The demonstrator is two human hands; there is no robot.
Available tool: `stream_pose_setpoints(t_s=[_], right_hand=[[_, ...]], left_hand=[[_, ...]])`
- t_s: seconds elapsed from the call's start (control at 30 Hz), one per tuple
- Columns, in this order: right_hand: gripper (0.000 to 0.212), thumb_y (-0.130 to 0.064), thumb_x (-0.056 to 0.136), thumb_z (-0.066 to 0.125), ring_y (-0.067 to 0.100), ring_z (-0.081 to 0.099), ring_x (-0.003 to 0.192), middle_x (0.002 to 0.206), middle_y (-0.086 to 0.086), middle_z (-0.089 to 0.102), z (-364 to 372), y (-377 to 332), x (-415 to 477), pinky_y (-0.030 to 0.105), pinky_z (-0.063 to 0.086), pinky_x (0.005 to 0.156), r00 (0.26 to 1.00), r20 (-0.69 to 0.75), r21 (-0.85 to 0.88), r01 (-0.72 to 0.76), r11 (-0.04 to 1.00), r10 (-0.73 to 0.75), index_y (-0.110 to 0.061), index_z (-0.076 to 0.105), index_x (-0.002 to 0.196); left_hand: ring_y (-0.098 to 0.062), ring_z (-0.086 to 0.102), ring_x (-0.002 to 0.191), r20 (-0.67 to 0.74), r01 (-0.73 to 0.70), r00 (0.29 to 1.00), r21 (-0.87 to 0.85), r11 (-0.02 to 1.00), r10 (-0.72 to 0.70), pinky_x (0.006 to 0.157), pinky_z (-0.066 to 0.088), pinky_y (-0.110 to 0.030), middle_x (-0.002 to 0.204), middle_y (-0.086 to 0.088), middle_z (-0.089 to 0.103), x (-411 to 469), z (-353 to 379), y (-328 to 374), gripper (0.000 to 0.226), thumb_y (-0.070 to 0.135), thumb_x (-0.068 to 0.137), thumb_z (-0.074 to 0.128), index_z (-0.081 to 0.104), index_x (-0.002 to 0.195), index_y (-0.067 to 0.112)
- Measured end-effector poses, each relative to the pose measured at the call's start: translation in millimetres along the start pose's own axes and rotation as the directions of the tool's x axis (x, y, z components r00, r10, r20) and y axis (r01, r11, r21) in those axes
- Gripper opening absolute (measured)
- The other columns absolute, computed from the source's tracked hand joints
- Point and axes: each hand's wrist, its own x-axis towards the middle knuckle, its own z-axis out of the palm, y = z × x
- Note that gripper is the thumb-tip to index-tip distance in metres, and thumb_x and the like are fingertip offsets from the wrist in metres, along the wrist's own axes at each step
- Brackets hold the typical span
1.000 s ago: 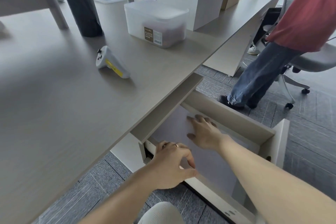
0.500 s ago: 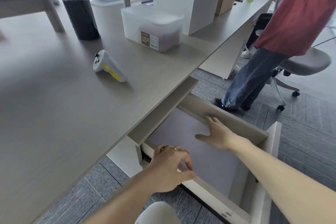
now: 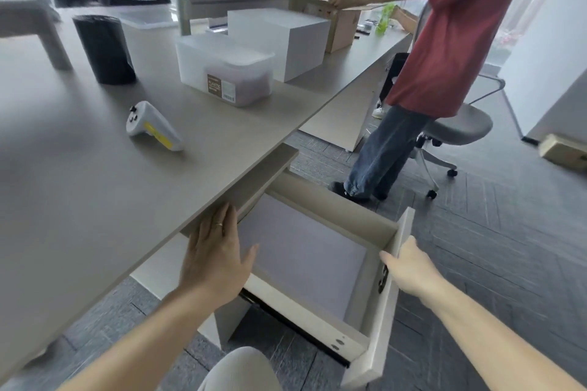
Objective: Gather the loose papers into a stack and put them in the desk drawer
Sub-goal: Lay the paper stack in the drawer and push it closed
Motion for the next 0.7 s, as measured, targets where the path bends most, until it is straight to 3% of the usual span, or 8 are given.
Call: stream_pose_setpoints(t_s=[0.07,0.2,0.27,0.43,0.53,0.63,0.7], right_hand=[[0.060,-0.024,0.107,0.043,0.038,0.056,0.125,0.152,0.028,0.046,3.9,-7.0,-2.1,0.037,0.045,0.090,1.000,-0.011,-0.001,-0.016,1.000,0.016,0.004,0.017,0.154],[0.049,-0.020,0.108,0.036,0.041,0.055,0.130,0.150,0.030,0.047,8.5,-26.9,-3.6,0.038,0.046,0.092,1.000,-0.005,0.002,0.008,1.000,-0.008,0.005,0.023,0.148],[0.051,-0.021,0.109,0.035,0.040,0.057,0.128,0.150,0.029,0.047,13.4,-39.6,-0.3,0.035,0.044,0.085,1.000,0.013,0.024,0.028,0.999,-0.029,0.005,0.021,0.150],[0.058,-0.026,0.108,0.035,0.040,0.056,0.132,0.152,0.027,0.048,35.9,-77.1,9.7,0.037,0.045,0.094,0.996,0.037,0.072,0.080,0.994,-0.083,0.005,0.017,0.155],[0.059,-0.027,0.108,0.034,0.039,0.060,0.126,0.145,0.026,0.054,51.1,-100.7,16.1,0.035,0.046,0.089,0.991,0.029,0.072,0.126,0.989,-0.129,0.004,0.019,0.156],[0.058,-0.026,0.108,0.035,0.040,0.058,0.130,0.146,0.027,0.054,63.2,-125.4,16.3,0.040,0.049,0.102,0.986,0.033,0.078,0.163,0.984,-0.166,0.003,0.022,0.157],[0.060,-0.024,0.108,0.035,0.040,0.056,0.133,0.150,0.028,0.050,70.7,-139.8,15.5,0.038,0.047,0.101,0.982,0.048,0.086,0.180,0.980,-0.184,0.004,0.019,0.158]], left_hand=[[-0.024,0.007,0.160,0.012,0.013,1.000,-0.008,1.000,-0.013,0.127,0.006,-0.041,0.175,-0.004,0.003,-2.0,-1.2,0.8,0.088,0.060,0.100,0.038,0.002,0.165,0.012],[-0.022,0.006,0.160,-0.003,0.011,1.000,0.002,1.000,-0.011,0.127,0.006,-0.040,0.175,-0.003,0.004,-3.8,-1.2,5.4,0.088,0.061,0.099,0.036,0.003,0.165,0.013],[-0.021,0.007,0.160,-0.009,0.020,1.000,0.005,1.000,-0.020,0.127,0.006,-0.039,0.175,-0.001,0.004,-1.9,-1.2,6.6,0.087,0.062,0.099,0.034,0.003,0.165,0.014],[-0.020,0.012,0.159,-0.036,0.034,0.999,-0.002,0.999,-0.034,0.127,0.009,-0.040,0.174,0.000,0.011,0.3,0.8,8.5,0.084,0.063,0.099,0.030,0.011,0.165,0.015],[-0.021,0.014,0.159,-0.056,0.033,0.998,0.003,0.999,-0.032,0.126,0.009,-0.041,0.174,0.000,0.013,1.5,0.7,6.6,0.081,0.062,0.100,0.028,0.013,0.165,0.016],[-0.020,0.015,0.158,-0.072,0.019,0.997,-0.001,1.000,-0.019,0.126,0.009,-0.041,0.174,0.002,0.014,2.6,1.6,5.5,0.079,0.062,0.100,0.025,0.014,0.164,0.018],[-0.020,0.017,0.158,-0.080,0.008,0.997,0.002,1.000,-0.008,0.126,0.011,-0.041,0.174,0.003,0.016,3.7,3.1,3.8,0.078,0.063,0.100,0.024,0.015,0.164,0.019]])
